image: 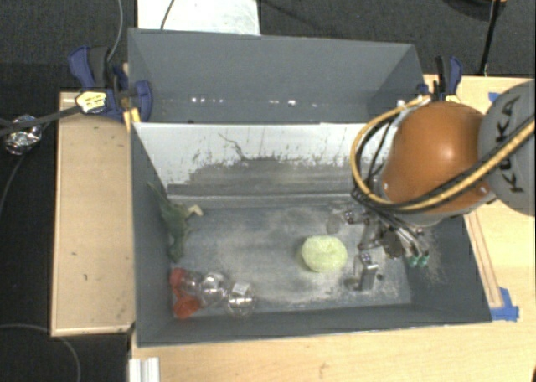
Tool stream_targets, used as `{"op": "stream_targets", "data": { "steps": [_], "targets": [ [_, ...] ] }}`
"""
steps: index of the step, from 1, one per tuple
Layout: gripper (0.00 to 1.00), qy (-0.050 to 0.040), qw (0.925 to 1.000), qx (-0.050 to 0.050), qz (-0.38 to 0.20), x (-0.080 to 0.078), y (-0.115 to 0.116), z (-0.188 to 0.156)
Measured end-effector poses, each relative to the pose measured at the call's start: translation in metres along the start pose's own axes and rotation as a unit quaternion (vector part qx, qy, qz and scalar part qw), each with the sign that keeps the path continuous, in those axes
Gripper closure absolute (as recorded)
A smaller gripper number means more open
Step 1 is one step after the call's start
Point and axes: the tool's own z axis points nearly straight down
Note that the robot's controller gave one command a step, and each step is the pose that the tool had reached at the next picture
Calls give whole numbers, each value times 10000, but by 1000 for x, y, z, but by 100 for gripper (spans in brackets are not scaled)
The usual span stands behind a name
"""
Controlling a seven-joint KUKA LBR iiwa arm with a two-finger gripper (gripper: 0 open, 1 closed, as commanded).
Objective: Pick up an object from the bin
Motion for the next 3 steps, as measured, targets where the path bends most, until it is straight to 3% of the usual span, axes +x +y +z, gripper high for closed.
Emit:
{"op": "stream_targets", "data": {
  "steps": [1, 2, 3],
  "targets": [
    [0, -18, 9993, 4, 363, -13, -12, 41],
    [0, 37, 10000, -4, 3, -16, -15, 81],
    [100, -74, 9940, 13, -1088, -24, 0, 106]
  ]
}}
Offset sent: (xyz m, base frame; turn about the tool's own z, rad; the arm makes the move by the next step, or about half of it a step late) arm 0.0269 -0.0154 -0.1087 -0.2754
